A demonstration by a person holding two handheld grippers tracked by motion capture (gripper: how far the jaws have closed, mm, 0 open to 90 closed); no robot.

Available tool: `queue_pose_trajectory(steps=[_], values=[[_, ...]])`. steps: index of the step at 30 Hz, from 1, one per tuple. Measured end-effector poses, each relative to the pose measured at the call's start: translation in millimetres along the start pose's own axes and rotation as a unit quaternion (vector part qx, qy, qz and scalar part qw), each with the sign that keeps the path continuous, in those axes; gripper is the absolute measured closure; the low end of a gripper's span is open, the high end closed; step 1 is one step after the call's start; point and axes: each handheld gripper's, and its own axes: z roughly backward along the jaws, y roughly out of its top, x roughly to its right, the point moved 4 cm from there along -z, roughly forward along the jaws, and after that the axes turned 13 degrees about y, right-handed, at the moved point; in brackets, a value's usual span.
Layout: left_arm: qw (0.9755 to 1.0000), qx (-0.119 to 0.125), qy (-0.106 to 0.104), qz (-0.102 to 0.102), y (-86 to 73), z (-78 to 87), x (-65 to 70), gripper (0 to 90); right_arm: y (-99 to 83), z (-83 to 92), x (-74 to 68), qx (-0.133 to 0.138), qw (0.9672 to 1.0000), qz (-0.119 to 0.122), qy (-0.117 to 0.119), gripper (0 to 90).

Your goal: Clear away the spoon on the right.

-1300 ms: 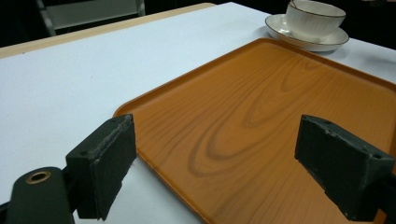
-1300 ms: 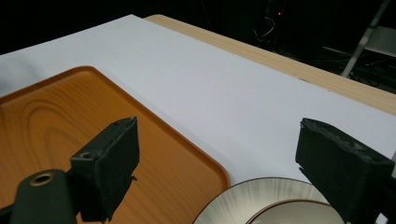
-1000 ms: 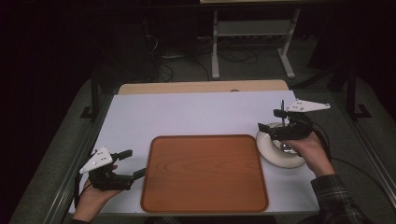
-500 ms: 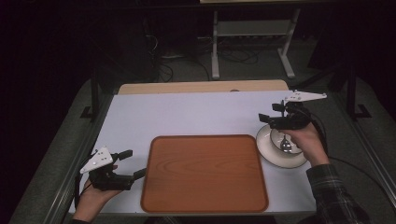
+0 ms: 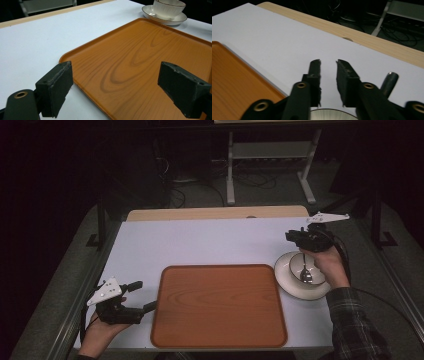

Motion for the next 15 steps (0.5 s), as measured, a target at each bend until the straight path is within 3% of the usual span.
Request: queue_pose_trajectory(steps=[4,15], values=[[1.0,0.001,0.0,0.002,-0.2,0.0,-0.1,12.6,-1.1,0.0,4.0,-0.003,1.0,-0.002,-0.006,89.4],[1.0,0.001,0.001,0.002,-0.2,0.1,-0.1,12.6,-7.7,2.0,20.8,-0.007,0.999,-0.02,-0.039,89.5]])
